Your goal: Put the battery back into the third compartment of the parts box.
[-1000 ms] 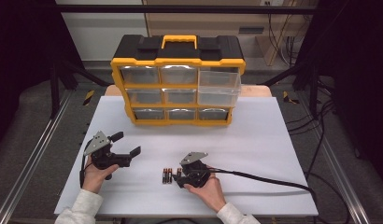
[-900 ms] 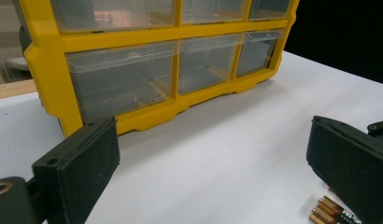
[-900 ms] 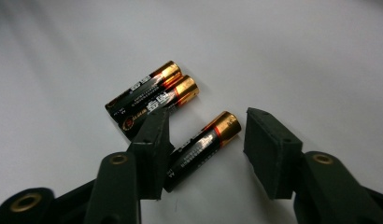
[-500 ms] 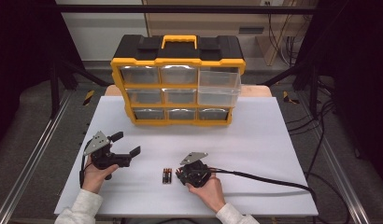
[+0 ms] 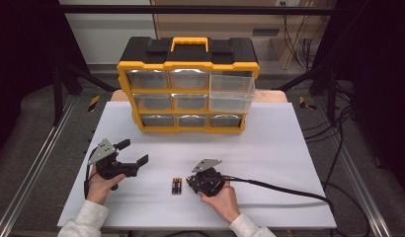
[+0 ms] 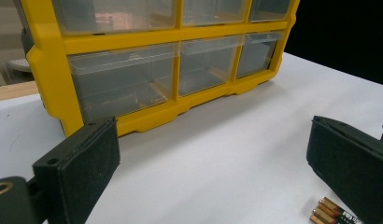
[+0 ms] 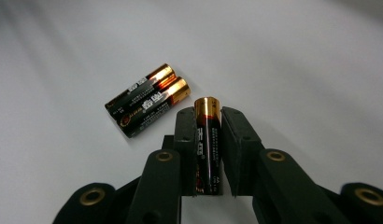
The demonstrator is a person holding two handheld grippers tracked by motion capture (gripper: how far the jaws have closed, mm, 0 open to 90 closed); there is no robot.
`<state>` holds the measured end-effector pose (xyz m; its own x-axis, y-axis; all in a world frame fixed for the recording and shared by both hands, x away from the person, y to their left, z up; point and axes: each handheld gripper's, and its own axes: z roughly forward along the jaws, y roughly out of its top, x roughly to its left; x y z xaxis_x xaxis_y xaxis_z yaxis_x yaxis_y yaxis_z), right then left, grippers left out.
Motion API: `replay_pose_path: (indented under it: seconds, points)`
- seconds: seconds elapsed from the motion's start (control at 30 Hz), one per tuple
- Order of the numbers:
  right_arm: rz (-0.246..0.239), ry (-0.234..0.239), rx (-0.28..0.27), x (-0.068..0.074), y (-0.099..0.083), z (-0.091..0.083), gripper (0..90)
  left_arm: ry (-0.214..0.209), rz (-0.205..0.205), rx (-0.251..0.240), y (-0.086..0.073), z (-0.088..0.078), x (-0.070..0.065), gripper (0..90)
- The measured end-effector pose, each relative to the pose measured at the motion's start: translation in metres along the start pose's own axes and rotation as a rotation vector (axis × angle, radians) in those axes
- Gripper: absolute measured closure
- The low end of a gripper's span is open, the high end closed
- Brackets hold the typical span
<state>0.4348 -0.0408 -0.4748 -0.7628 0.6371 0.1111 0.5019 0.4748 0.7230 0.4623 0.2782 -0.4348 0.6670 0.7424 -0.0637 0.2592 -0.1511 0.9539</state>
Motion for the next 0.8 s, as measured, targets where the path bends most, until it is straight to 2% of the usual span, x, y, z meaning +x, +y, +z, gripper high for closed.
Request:
replay_pose_path:
  seconds: [0.2,0.4,0.8]
  points:
    - [-0.012,0.007,-0.035,-0.003,0.008,-0.017,77.4,0.002,0.001,0.000,0.000,0.000,0.000,2.2]
    - [0.002,0.014,-0.078,-0.008,0.016,-0.036,77.4,0.001,0.001,0.001,0.000,0.000,0.000,2.2]
    - [-0.008,-0.007,-0.168,-0.021,0.033,-0.080,77.3,0.000,0.000,0.005,0.000,0.001,0.000,2.3]
